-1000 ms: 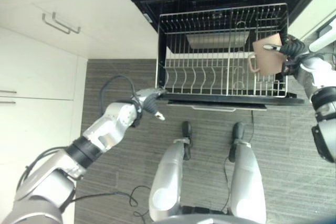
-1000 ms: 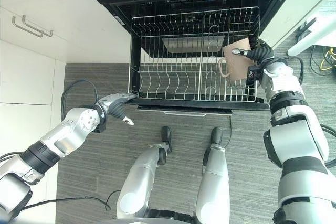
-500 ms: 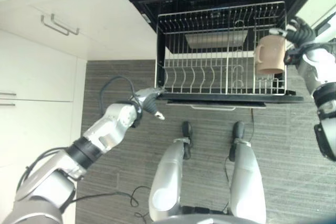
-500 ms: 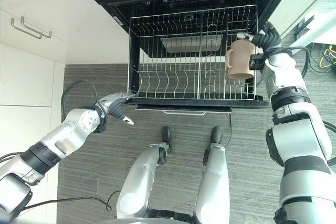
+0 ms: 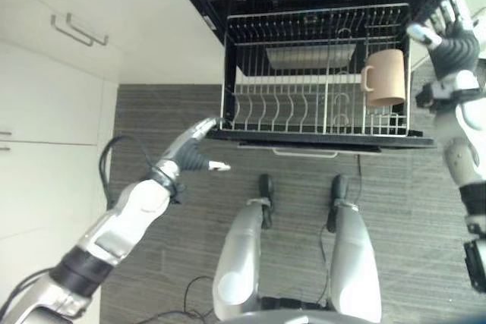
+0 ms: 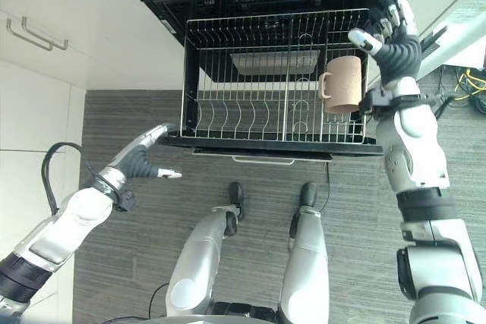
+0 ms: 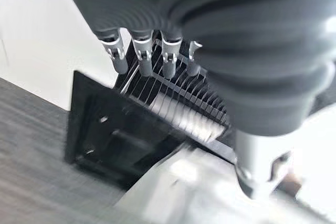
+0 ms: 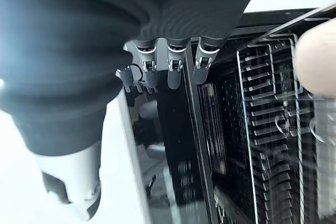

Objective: Place the dishes in the dishwasher.

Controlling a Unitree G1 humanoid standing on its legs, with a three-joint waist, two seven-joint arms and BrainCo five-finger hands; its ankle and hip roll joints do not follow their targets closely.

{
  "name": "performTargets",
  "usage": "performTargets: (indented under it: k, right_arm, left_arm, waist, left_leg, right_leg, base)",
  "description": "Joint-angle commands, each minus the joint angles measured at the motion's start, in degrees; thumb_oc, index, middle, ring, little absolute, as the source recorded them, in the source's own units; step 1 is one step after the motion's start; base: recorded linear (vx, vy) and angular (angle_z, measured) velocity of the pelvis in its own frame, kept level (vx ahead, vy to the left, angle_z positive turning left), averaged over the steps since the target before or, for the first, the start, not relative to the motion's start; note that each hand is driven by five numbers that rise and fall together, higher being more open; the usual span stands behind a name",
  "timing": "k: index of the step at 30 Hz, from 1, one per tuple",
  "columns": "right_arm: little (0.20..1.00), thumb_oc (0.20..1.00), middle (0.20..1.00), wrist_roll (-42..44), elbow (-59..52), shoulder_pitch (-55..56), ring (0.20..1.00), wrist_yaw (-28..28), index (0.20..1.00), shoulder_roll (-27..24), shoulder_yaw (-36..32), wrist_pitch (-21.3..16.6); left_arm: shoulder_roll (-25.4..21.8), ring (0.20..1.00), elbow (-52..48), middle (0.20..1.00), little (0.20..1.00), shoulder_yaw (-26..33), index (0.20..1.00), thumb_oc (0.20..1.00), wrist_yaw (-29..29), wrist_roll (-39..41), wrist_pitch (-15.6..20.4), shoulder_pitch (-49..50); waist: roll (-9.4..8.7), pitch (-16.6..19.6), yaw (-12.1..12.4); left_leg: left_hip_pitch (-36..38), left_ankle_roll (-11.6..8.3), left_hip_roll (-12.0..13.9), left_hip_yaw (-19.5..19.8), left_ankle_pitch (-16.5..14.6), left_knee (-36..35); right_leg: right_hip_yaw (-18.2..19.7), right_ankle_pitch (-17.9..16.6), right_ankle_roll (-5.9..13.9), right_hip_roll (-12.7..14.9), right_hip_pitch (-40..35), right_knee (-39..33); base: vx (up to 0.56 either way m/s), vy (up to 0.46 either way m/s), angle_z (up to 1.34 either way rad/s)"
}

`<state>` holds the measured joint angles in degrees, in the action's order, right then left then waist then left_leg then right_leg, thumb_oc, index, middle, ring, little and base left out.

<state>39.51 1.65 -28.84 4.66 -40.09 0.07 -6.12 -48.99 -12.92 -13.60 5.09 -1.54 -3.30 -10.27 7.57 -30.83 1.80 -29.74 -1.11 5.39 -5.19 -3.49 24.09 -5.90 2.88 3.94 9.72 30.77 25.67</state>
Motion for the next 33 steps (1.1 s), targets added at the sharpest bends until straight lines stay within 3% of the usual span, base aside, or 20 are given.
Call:
performTargets:
  k: [1, 8, 14, 17, 20, 23, 25, 27, 28, 29, 33]
  right_arm:
    - [1.000, 1.000, 1.000, 0.09, -4.60, -1.28, 1.000, 0.66, 1.000, 2.55, -4.21, -6.93]
    - [1.000, 1.000, 1.000, -5.71, -15.33, 8.26, 1.000, -1.04, 1.000, 11.88, -7.28, -10.60]
    - [1.000, 1.000, 1.000, -11.07, -21.60, 14.29, 1.000, -0.89, 1.000, 11.60, -9.35, -11.49]
    - [1.000, 1.000, 1.000, -11.49, -23.59, 17.45, 1.000, -1.98, 1.000, 12.37, -9.16, -10.93]
    - [1.000, 1.000, 1.000, -12.58, -24.00, 19.57, 1.000, -2.34, 1.000, 12.40, -8.68, -9.79]
    - [1.000, 1.000, 1.000, -13.72, -23.62, 21.64, 1.000, -0.77, 1.000, 13.50, -8.08, -11.08]
    - [1.000, 1.000, 1.000, -13.85, -24.65, 23.29, 1.000, -0.71, 1.000, 15.00, -8.56, -11.80]
    - [1.000, 1.000, 1.000, -13.57, -25.10, 25.04, 1.000, 0.02, 1.000, 15.59, -9.51, -11.96]
    - [1.000, 1.000, 1.000, -13.01, -25.06, 25.69, 1.000, -0.51, 1.000, 15.58, -9.82, -11.69]
    - [1.000, 1.000, 1.000, -12.53, -24.71, 26.04, 1.000, -1.32, 1.000, 15.43, -9.83, -10.94]
    - [1.000, 1.000, 1.000, -13.08, -24.89, 26.65, 1.000, -0.90, 1.000, 13.71, -10.14, -9.44]
  left_arm:
    - [0.26, 1.000, -1.34, 1.000, 1.000, 1.80, 1.000, 1.000, 5.09, 5.16, 5.53, -0.67]
    - [12.02, 1.000, -2.83, 1.000, 1.000, 9.81, 1.000, 1.000, 15.89, 1.79, 17.85, -2.19]
    - [17.30, 1.000, -6.51, 1.000, 1.000, 15.35, 1.000, 1.000, 18.02, 5.59, 25.61, 1.73]
    - [19.32, 1.000, -8.17, 1.000, 1.000, 17.03, 1.000, 1.000, 15.75, 7.38, 26.91, 4.02]
    - [19.67, 1.000, -9.10, 1.000, 1.000, 17.66, 1.000, 1.000, 13.91, 8.43, 26.71, 5.56]
    - [19.83, 1.000, -8.79, 1.000, 1.000, 18.15, 1.000, 1.000, 12.40, 10.69, 26.51, 6.61]
    - [20.02, 1.000, -8.65, 1.000, 1.000, 18.56, 1.000, 1.000, 11.45, 11.39, 26.93, 7.64]
    - [19.82, 1.000, -9.05, 1.000, 1.000, 19.66, 1.000, 1.000, 9.80, 11.38, 27.42, 9.19]
    - [19.59, 1.000, -9.28, 1.000, 1.000, 20.23, 1.000, 1.000, 8.97, 11.76, 27.52, 10.13]
    - [19.41, 1.000, -9.46, 1.000, 1.000, 20.88, 1.000, 1.000, 7.97, 12.56, 27.23, 10.98]
    - [18.94, 1.000, -8.42, 1.000, 1.000, 20.73, 1.000, 1.000, 5.66, 15.05, 25.89, 10.46]
  waist:
    - [-2.67, 1.04, -0.63]
    - [-6.42, 1.59, -1.72]
    - [-9.62, 6.45, -1.62]
    - [-10.99, 9.77, -1.64]
    - [-11.24, 12.28, -1.50]
    - [-10.93, 15.50, -1.55]
    - [-10.88, 16.77, -1.71]
    - [-10.80, 17.87, -1.31]
    - [-10.66, 18.45, -0.95]
    - [-10.23, 19.30, -0.58]
    - [-9.69, 21.23, -1.47]
  left_leg:
    - [2.93, -0.23, 0.02, 0.50, 0.97, -4.07]
    - [7.92, -0.53, 0.30, 0.07, 1.38, -7.09]
    - [14.53, -1.05, 0.03, -1.47, 0.63, -10.36]
    - [18.41, -0.78, -0.85, -2.25, -0.97, -10.84]
    - [21.93, -0.40, -1.79, -2.85, -1.75, -12.29]
    - [26.73, 0.00, -3.12, -3.04, -1.08, -17.05]
    - [29.50, 0.21, -3.83, -3.31, -0.33, -20.48]
    - [31.35, 0.61, -4.03, -4.23, -0.17, -22.52]
    - [32.09, 0.76, -4.08, -4.60, -0.20, -23.19]
    - [32.84, 1.19, -4.07, -4.66, 0.03, -24.27]
    - [34.68, 1.69, -4.78, -2.49, 1.50, -27.65]
  right_leg:
    - [-0.59, 3.26, 0.08, -0.84, -3.74, -0.08]
    - [-0.66, 2.48, -0.27, -2.48, -8.83, -3.96]
    - [-1.61, 0.52, 0.27, -2.23, -16.92, -11.56]
    - [-1.80, -1.31, 1.35, -1.05, -22.03, -15.81]
    - [-1.98, -3.10, 3.00, 0.14, -25.84, -18.82]
    - [-2.03, -6.69, 5.13, 1.80, -28.70, -22.02]
    - [-2.54, -10.85, 6.05, 3.07, -28.86, -22.95]
    - [-4.63, -11.48, 6.32, 3.17, -29.06, -22.13]
    - [-6.06, -11.13, 6.16, 2.97, -29.31, -21.27]
    - [-7.28, -8.74, 5.60, 1.01, -29.91, -19.03]
    - [-3.58, -3.63, 3.56, -5.94, -31.31, -15.82]
  base:
    - [-0.02, -0.068, 0.02]
    - [0.00, -0.021, -0.01]
    - [0.02, 0.056, 0.03]
    - [0.06, 0.156, 0.03]
    - [0.09, 0.269, 0.01]
    - [0.08, 0.248, -0.04]
    - [0.03, 0.161, -0.05]
    - [0.01, 0.128, -0.18]
    - [-0.03, 0.147, -0.30]
    - [-0.05, 0.119, -0.39]
    - [-0.03, 0.039, -0.12]
